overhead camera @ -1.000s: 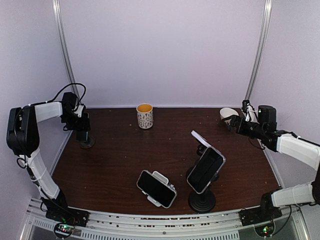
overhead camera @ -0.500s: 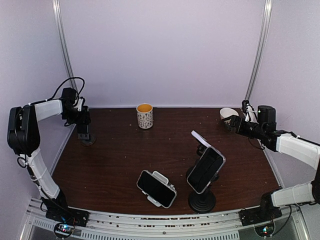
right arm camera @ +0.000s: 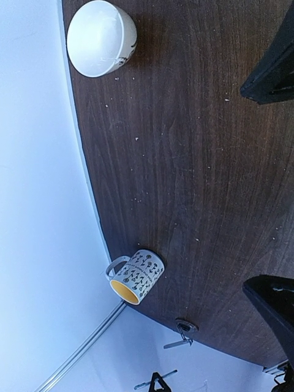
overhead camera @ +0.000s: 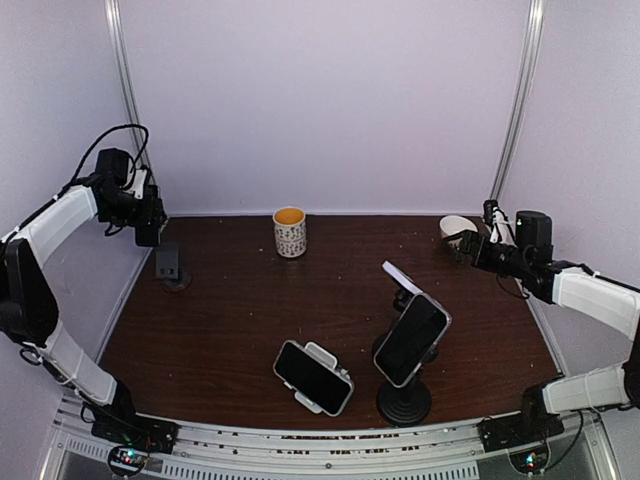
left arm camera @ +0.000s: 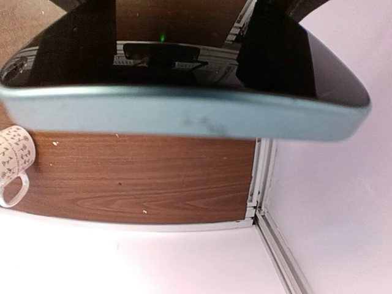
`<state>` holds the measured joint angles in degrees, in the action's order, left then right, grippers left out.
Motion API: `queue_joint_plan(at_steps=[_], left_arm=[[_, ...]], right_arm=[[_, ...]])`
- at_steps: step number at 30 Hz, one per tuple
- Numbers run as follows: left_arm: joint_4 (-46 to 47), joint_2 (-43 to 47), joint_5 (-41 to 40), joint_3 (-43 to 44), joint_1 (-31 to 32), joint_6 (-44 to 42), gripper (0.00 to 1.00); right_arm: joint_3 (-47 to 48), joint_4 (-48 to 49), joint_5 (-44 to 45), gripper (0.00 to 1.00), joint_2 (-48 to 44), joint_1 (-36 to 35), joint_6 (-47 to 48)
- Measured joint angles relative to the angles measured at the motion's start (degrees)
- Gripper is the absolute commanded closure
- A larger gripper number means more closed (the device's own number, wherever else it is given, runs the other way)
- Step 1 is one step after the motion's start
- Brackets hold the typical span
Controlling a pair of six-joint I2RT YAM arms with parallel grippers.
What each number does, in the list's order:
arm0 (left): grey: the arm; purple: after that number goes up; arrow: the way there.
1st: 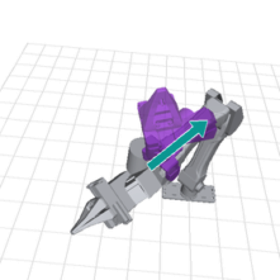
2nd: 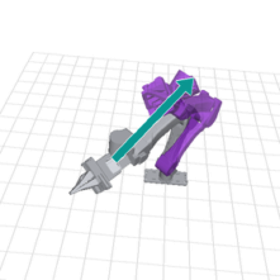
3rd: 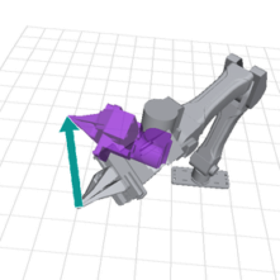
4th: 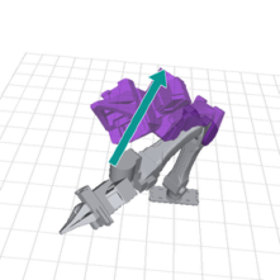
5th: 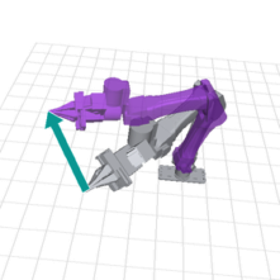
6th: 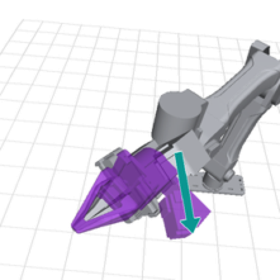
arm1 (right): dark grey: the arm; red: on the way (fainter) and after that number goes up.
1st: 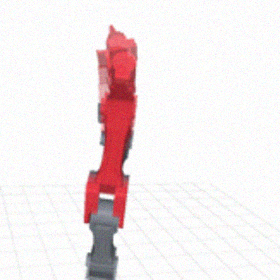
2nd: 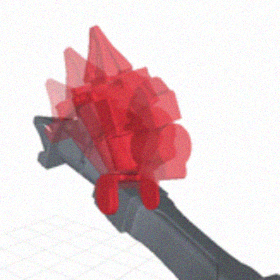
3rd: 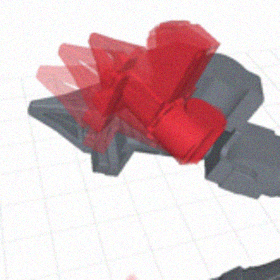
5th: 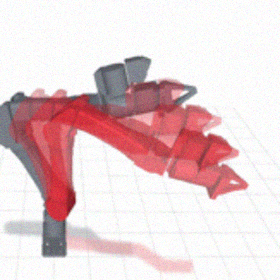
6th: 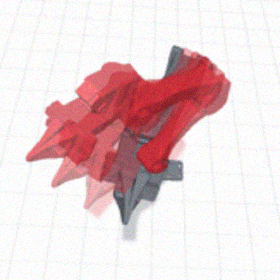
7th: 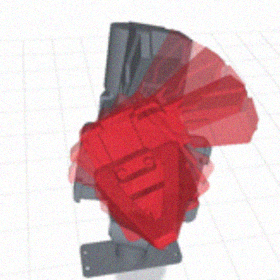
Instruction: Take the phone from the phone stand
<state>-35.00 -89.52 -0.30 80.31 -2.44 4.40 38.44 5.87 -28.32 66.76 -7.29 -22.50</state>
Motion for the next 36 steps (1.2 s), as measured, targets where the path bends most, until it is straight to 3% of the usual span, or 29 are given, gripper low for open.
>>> queue_joint_plan(at_steps=[6,13,20,36], left_arm=[[-8.2,5.1,-0.6,-0.7,0.0,0.0,0.61],[-15.7,11.5,-1.1,-7.7,0.0,0.0,0.61],[-19.0,11.7,-1.4,-16.1,0.0,0.5,0.57],[-18.5,-1.7,-1.9,-17.8,0.0,0.5,0.52]], right_arm=[[-0.3,0.1,-0.3,0.00,-0.7,0.0,-0.2],[-1.1,2.2,-1.8,0.00,-1.0,0.0,-1.3],[-1.9,2.7,-2.6,0.00,-1.0,0.0,-1.9],[-2.1,3.0,-2.9,0.00,-2.1,0.0,-1.9]])
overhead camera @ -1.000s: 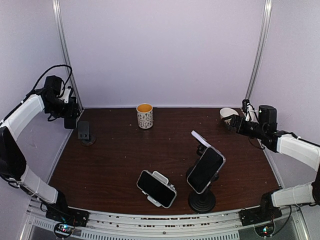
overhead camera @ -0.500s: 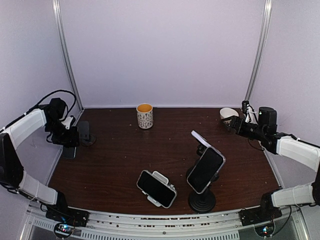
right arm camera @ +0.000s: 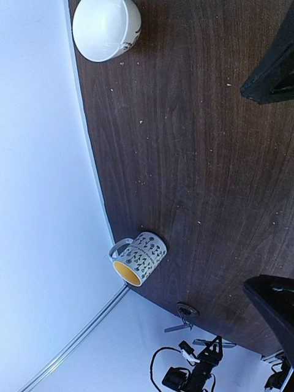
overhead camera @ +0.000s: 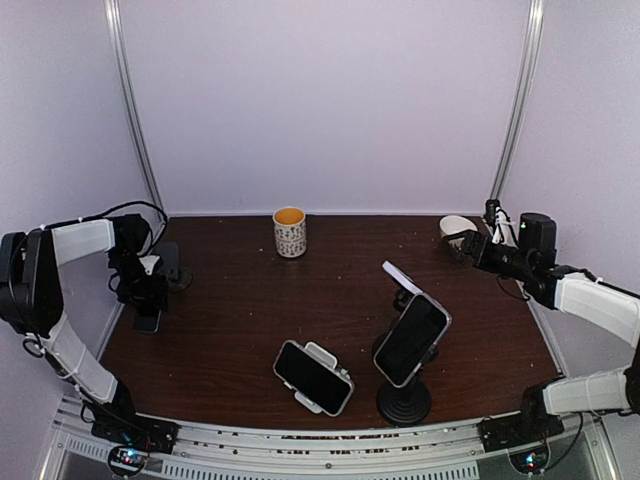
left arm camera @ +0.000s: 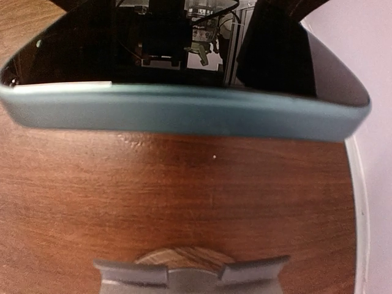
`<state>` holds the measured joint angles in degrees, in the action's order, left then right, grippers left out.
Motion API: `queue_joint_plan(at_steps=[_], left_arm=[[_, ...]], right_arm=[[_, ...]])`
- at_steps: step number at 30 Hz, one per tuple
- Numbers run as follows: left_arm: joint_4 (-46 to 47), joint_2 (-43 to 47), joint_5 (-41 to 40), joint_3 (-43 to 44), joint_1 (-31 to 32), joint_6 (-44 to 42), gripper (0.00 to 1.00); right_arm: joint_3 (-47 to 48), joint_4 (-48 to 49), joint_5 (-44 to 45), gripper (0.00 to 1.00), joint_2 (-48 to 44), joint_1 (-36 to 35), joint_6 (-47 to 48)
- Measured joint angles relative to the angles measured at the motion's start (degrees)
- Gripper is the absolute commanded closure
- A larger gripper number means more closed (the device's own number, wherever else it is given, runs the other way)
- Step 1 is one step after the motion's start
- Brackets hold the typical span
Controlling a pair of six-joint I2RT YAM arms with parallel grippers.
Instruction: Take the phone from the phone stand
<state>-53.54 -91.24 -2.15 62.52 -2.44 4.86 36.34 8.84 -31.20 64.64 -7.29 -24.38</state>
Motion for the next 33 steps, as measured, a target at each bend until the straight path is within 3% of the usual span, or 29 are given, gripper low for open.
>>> queue_joint_plan(at_steps=[16,33], left_arm=[[4.8,-6.9,-0.7,-3.2,0.0,0.1,0.44],[4.9,-8.8,-1.2,-3.0,0.0,0.6,0.15]], right_arm=[[0.0,0.0,0.3,0.00,-0.5,0.0,0.2],[0.0,-0.5,1.7,0.00,-0.6,0.0,0.6]])
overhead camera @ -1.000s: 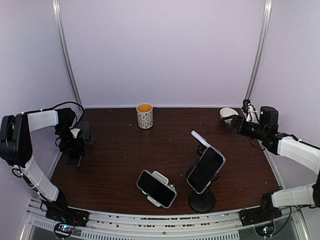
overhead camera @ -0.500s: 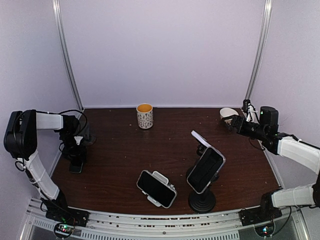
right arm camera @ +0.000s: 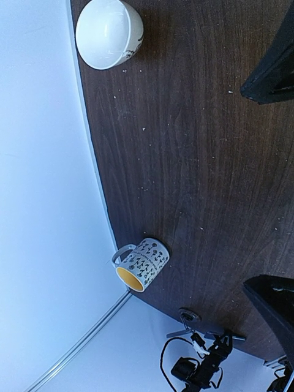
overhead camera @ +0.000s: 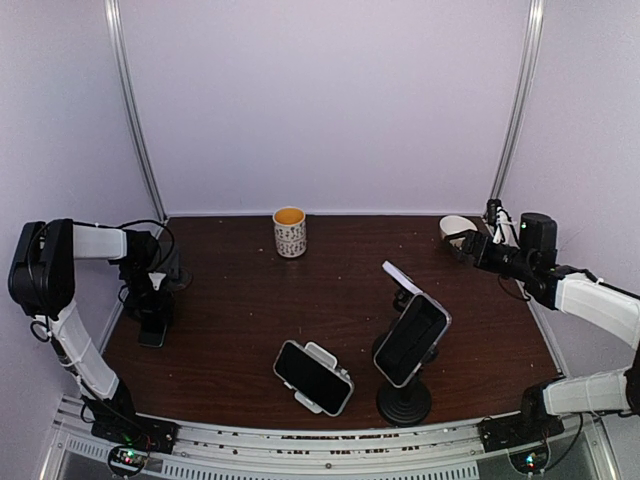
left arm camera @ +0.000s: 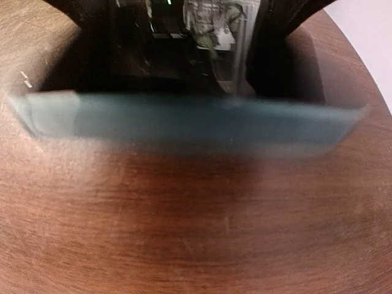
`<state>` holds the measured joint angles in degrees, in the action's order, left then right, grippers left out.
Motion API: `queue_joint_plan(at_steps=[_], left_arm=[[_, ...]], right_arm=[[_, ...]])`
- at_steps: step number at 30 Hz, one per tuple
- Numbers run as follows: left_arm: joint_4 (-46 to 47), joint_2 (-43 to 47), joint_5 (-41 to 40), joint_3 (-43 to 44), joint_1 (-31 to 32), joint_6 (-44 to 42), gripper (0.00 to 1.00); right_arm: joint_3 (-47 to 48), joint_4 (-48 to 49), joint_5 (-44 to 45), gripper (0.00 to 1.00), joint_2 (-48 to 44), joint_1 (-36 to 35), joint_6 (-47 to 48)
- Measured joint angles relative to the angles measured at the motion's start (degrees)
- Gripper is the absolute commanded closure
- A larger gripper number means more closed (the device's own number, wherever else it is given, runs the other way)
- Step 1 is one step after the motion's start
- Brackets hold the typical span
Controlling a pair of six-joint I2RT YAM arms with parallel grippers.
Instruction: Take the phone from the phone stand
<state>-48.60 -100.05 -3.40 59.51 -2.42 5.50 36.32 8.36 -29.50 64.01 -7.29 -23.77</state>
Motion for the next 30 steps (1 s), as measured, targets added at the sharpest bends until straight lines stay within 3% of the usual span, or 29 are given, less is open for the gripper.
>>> queue_joint_plan(at_steps=[13,21,26,30], left_arm=[[0.1,1.3,-1.0,0.0,0.0,0.1,0.06],[0.1,12.0,-0.9,0.0,0.7,0.1,0.02],[-0.3,17.6,-0.9,2.1,4.4,-0.1,0.02],[0.1,22.2,-1.2,4.4,10.9,-0.8,0.02]], right_arm=[[0.0,0.0,0.0,0.00,0.0,0.0,0.0],[0.0,0.0,0.0,0.00,0.0,0.0,0.0],[0.0,0.0,0.0,0.00,0.0,0.0,0.0],[0.0,0.0,0.0,0.00,0.0,0.0,0.0]])
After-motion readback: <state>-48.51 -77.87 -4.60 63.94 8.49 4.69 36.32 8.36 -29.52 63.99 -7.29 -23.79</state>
